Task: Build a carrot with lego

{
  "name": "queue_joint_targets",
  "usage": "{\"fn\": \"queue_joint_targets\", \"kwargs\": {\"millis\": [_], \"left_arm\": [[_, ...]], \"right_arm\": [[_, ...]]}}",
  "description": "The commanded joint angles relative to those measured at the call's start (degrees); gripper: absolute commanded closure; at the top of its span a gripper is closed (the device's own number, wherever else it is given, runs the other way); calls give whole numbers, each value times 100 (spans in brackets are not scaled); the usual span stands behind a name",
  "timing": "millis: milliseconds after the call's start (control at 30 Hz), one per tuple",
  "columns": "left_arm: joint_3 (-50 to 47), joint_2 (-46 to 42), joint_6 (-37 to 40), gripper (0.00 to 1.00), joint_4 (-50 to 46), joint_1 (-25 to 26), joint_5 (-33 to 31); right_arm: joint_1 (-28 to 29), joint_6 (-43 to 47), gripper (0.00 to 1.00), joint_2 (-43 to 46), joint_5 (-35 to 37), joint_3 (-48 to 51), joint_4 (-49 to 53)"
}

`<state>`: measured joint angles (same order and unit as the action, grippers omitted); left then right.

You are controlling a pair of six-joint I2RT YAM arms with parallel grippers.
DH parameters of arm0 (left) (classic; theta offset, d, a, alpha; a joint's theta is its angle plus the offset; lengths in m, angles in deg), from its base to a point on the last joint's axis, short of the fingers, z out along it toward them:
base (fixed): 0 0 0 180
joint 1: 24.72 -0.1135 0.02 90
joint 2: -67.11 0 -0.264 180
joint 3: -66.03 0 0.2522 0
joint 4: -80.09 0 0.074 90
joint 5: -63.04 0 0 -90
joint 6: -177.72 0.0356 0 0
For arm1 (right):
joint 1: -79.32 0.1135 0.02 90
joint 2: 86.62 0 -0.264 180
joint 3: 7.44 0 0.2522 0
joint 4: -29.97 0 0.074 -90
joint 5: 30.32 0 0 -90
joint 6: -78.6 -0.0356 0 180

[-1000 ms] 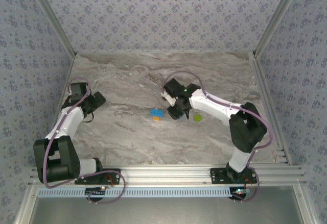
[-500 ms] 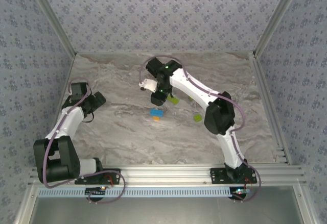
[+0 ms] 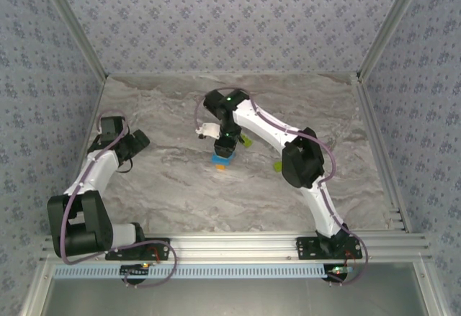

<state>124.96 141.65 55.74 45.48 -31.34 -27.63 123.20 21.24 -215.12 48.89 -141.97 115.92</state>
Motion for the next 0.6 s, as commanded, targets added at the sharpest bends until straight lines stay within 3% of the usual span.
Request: {"fn": "queue_joint_targets", "kwargs": {"millis": [0,567], "left_arm": [[194,41,114,10,-8,26,5],[194,69,123,10,1,25,5]], "right_arm": [[24,128,74,-77,-164,19,76],[89,104,74,-330,-265,-7,-47]]}}
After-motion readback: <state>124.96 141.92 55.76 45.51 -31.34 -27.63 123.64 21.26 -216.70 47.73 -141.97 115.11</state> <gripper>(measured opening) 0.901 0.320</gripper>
